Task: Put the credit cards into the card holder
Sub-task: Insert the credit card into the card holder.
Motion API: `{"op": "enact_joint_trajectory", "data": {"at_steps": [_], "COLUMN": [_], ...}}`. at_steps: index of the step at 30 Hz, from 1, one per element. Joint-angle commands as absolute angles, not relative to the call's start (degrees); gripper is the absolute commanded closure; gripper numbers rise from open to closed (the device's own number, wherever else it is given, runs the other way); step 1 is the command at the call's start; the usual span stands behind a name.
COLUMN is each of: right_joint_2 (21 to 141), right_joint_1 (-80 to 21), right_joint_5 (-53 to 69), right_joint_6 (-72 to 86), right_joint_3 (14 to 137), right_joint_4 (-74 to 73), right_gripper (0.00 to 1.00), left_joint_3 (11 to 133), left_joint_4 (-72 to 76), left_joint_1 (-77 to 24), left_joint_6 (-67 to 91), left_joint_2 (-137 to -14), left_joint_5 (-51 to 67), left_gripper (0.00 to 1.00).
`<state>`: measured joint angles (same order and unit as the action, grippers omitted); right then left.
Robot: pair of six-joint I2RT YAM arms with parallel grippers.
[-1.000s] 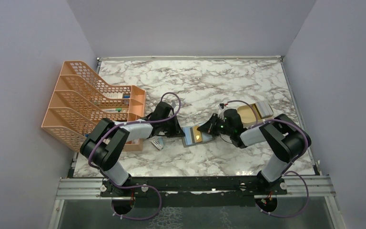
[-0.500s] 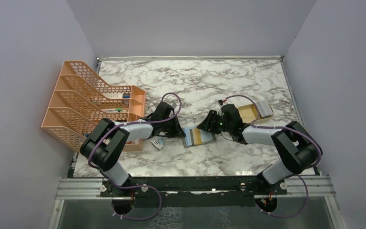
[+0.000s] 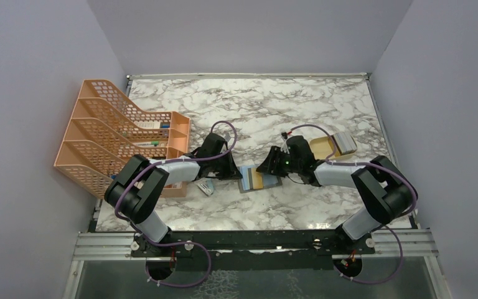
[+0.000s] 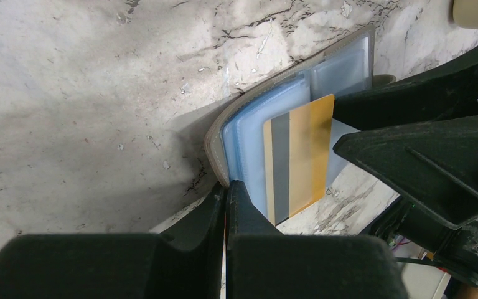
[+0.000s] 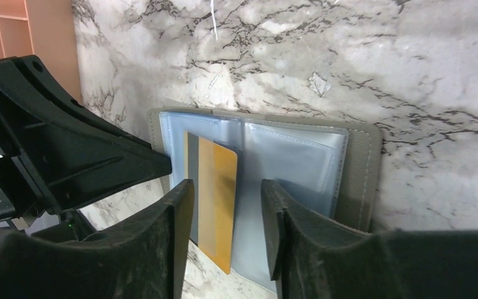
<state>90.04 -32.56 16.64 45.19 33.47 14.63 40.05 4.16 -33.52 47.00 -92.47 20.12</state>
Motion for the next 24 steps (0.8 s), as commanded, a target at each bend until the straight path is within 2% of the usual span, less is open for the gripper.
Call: {"op": "enact_joint_trajectory", "data": {"at_steps": [1, 8, 17, 22, 24], "right_joint_2": [92.4, 94.1, 95.6, 96.8, 96.0], "right_joint_1": [-33.7, -34.4, -35.3, -35.6, -35.6], "right_joint_5": [20.0, 20.5, 19.9, 19.2, 17.0], "right_joint_6": [45.6, 46.3, 46.4, 46.0, 45.1], "right_joint_3": [33.3, 35.8, 38.2, 39.8, 41.3], "right_joint_4": [16.2, 16.8, 16.8, 15.7, 11.9], "right_gripper": [0.59, 0.64, 0.75, 0.75, 0.71], "left_joint_3": [40.4, 40.5, 40.4, 40.1, 40.0], "left_joint_4": [3.1, 3.3, 4.0, 4.5, 4.4], "left_joint_1": [-33.8, -33.9, -34.1, -34.4, -34.4], "left_joint_6": [46.1, 46.3, 46.6, 47.0, 47.0], "left_joint_2": [-92.2, -92.5, -92.7, -92.7, -92.5], "left_joint_5": [19.8, 20.2, 20.5, 20.6, 20.3], "left_gripper": [1.00, 1.00, 1.00, 1.00, 1.00]}}
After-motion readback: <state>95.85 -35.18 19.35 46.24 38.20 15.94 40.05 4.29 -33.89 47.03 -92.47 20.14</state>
